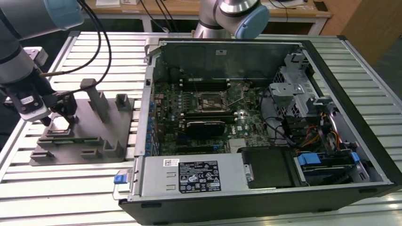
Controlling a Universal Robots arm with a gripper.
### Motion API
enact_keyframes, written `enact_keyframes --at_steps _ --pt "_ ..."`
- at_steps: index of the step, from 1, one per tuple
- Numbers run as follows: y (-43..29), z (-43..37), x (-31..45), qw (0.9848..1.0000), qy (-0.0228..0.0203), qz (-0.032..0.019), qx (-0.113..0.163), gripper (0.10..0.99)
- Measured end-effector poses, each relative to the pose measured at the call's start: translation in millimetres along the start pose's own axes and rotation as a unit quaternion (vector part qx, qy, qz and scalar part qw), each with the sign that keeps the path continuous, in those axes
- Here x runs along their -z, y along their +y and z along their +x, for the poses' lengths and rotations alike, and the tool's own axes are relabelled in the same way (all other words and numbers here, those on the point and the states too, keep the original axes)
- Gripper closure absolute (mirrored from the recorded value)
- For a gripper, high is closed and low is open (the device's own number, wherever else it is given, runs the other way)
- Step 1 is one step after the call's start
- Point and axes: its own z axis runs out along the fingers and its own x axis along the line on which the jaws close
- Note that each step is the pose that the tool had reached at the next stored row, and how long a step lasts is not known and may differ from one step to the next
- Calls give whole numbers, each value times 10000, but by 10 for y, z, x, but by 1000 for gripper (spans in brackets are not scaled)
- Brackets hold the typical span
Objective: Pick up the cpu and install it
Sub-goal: 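Pick up the cpu and move it towards the insertion slot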
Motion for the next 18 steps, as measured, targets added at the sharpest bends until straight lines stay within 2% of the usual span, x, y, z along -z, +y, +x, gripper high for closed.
enact_keyframes --at_steps 7,18 --pt "-1 1 -32 9999 5 -3 156 439" --pt "-2 2 -64 9998 5 -4 175 439"
